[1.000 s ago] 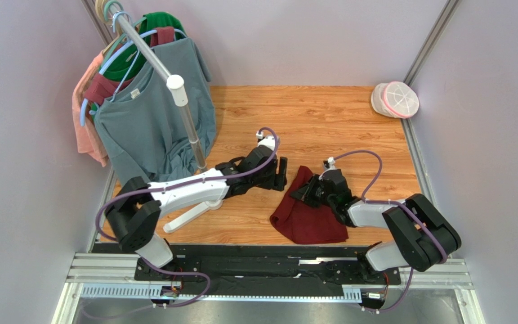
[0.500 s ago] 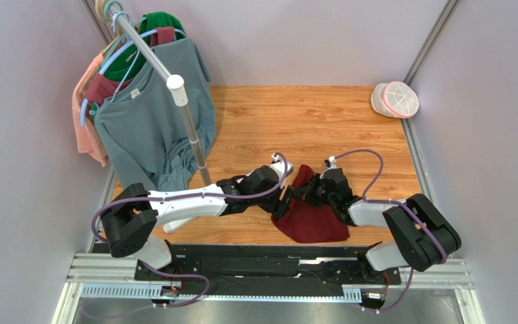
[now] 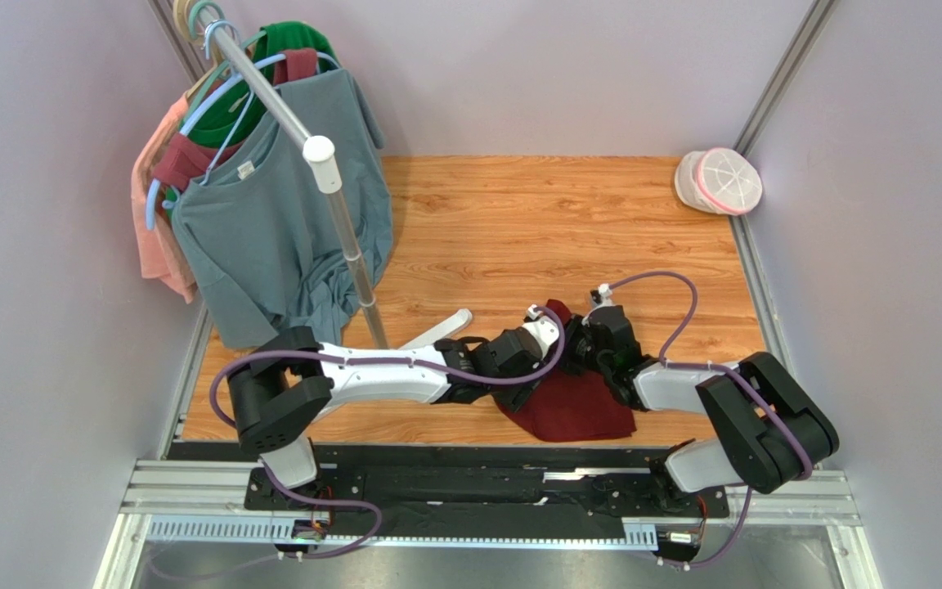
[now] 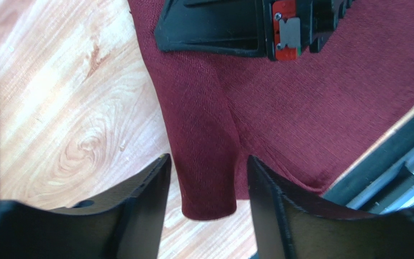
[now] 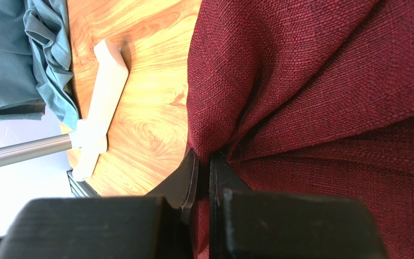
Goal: Fold the napkin, place the utensils inside, and roll it up
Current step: Roll the napkin with the utensil
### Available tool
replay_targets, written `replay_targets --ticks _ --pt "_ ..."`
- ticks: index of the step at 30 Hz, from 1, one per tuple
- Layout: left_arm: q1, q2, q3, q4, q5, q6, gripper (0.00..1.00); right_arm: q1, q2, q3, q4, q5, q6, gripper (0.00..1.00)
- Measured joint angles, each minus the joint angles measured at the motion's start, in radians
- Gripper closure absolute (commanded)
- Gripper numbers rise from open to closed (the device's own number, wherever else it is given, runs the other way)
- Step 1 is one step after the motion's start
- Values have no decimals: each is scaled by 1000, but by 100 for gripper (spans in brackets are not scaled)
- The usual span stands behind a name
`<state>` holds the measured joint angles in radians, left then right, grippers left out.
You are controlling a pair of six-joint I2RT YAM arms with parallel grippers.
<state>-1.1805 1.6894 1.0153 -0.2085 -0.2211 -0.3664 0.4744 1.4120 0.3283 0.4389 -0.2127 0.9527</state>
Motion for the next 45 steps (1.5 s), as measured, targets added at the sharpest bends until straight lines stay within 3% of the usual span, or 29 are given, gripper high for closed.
replay_targets --ticks 6,8,11,15,19,23,33,45 --pt "-31 48 21 -11 -74 18 64 -2 0 0 0 -2 0 100" --pt "-38 58 21 -11 -92 23 83 -2 0 0 0 -3 0 100" --pt "-47 72 24 -12 -127 33 100 -5 0 0 -1 -6 0 100" --pt "-68 100 47 -26 -178 49 100 -11 -5 5 -18 -8 0 98" --pt "-92 132 81 -50 -238 67 100 -23 -19 18 -61 -22 -3 77" --pt "-111 158 98 -66 -302 80 100 -43 -82 20 -129 -35 -10 68" --pt "-129 177 100 -70 -372 89 100 -198 -323 58 -303 -79 -64 65" --pt "-161 197 103 -68 -429 137 100 -229 -97 214 -252 -158 -76 66"
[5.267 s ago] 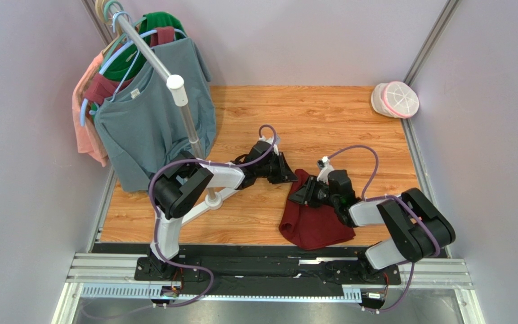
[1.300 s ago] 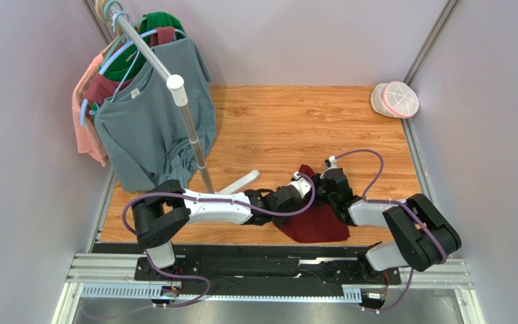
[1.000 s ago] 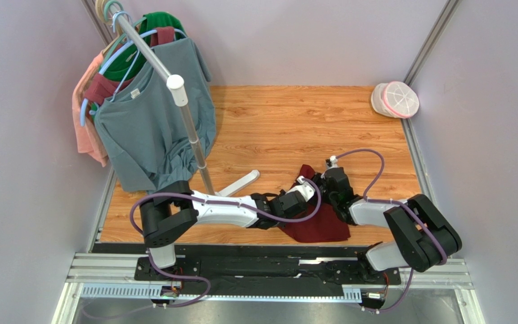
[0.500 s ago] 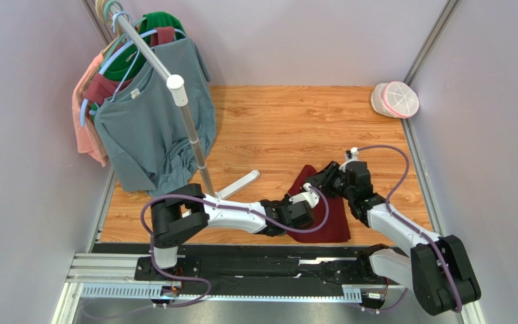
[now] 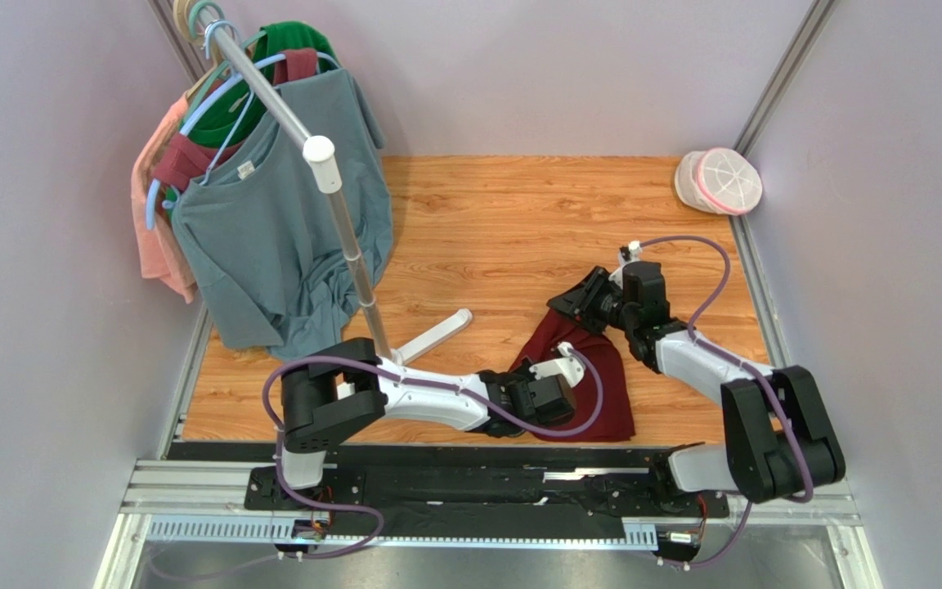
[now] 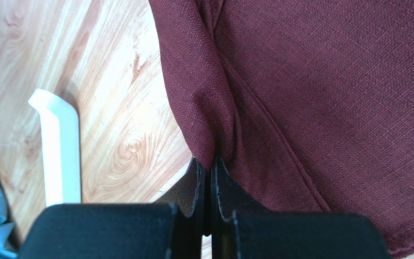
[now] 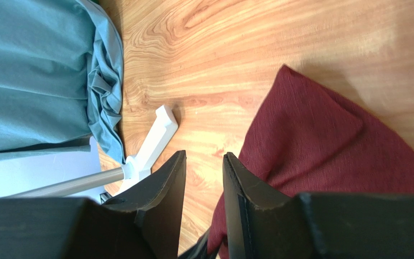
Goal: Fold the napkin, place the utensils inside, and roll it up
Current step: Roll the napkin with the utensil
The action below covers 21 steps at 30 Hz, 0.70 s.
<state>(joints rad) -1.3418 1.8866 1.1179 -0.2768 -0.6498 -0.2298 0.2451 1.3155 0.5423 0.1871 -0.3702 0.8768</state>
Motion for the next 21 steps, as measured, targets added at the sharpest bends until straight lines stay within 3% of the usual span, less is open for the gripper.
replay_targets --ticks 9,21 --pt "-40 43 31 -22 -79 40 100 2 134 20 84 -62 -3 67" --pt "-92 82 72 -70 -122 78 100 12 127 -1 34 -10 -55 69"
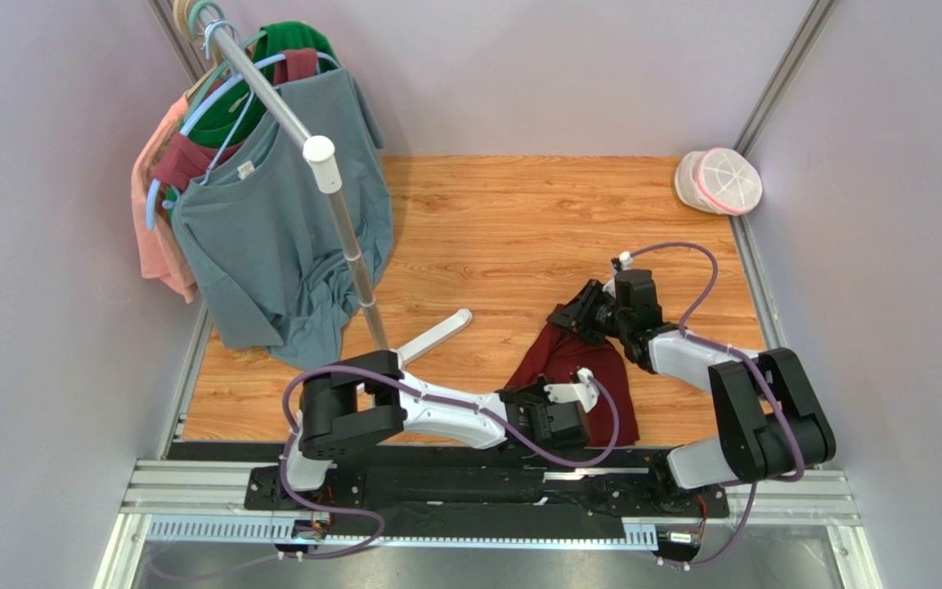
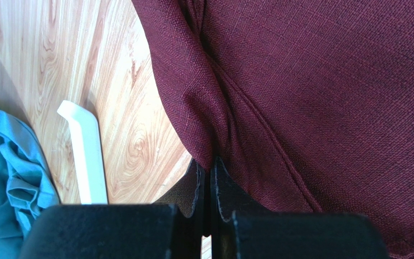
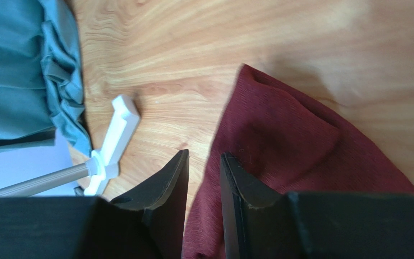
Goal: Fold the napkin, place the utensils inside, and roll it up
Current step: Roll the napkin with the utensil
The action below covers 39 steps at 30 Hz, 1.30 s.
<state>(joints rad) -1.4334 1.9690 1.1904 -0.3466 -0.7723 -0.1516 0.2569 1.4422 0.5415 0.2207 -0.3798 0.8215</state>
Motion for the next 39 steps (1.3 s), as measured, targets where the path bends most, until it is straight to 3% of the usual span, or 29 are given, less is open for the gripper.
replay_targets --ticks 14,20,25,33,35,39 --pt "-35 41 45 -25 -19 31 100 2 -136 -60 -137 108 -31 68" --pt "-38 15 -16 56 -20 60 100 2 -176 82 -269 106 -61 68" --pt "-39 8 -33 83 -19 69 100 5 -185 137 -256 89 -63 69" --pt "-39 8 -34 85 -18 72 100 21 -127 -8 -209 73 -28 69" --pt "-39 8 -34 85 -14 72 95 24 -113 -48 -198 73 -12 69" --pt "-39 8 -28 77 -5 72 54 24 -91 -74 -139 63 20 69"
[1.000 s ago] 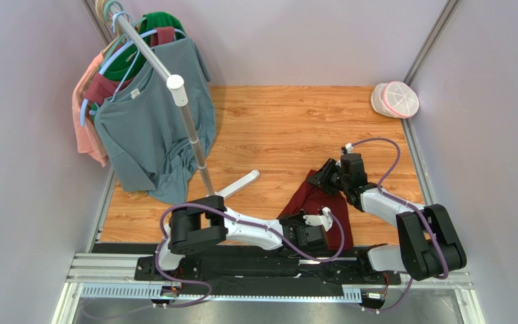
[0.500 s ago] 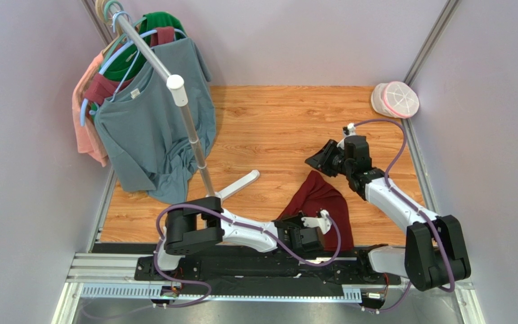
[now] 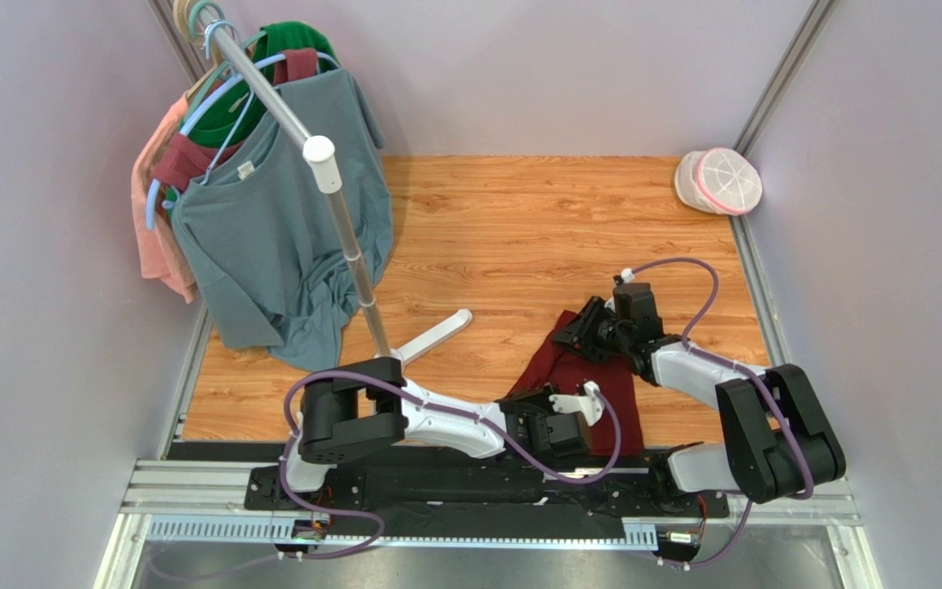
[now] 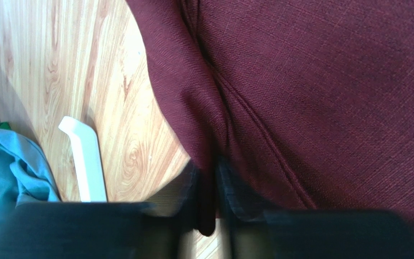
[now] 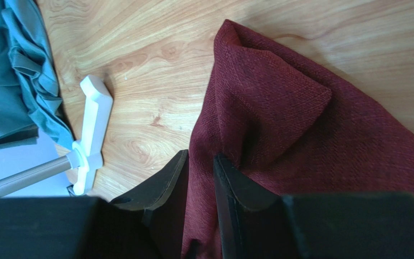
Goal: Fold the napkin, place the utensils inside, and roll it up
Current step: Roll the napkin with the utensil
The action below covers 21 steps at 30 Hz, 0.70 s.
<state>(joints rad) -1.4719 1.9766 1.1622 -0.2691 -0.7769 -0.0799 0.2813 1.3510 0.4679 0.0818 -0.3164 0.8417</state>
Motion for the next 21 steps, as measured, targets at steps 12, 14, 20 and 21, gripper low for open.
replay_targets --ticks 12,14,20,21 --pt "8 -68 25 -72 110 -74 18 13 18 -28 85 11 49 68" --pt "7 -90 19 -92 164 -99 17 13 14 -32 88 19 52 68" --pt "-6 -133 -12 -158 277 -172 17 13 8 -43 104 44 57 68" --pt "-7 -145 -19 -169 294 -186 17 13 6 -44 106 49 58 68"
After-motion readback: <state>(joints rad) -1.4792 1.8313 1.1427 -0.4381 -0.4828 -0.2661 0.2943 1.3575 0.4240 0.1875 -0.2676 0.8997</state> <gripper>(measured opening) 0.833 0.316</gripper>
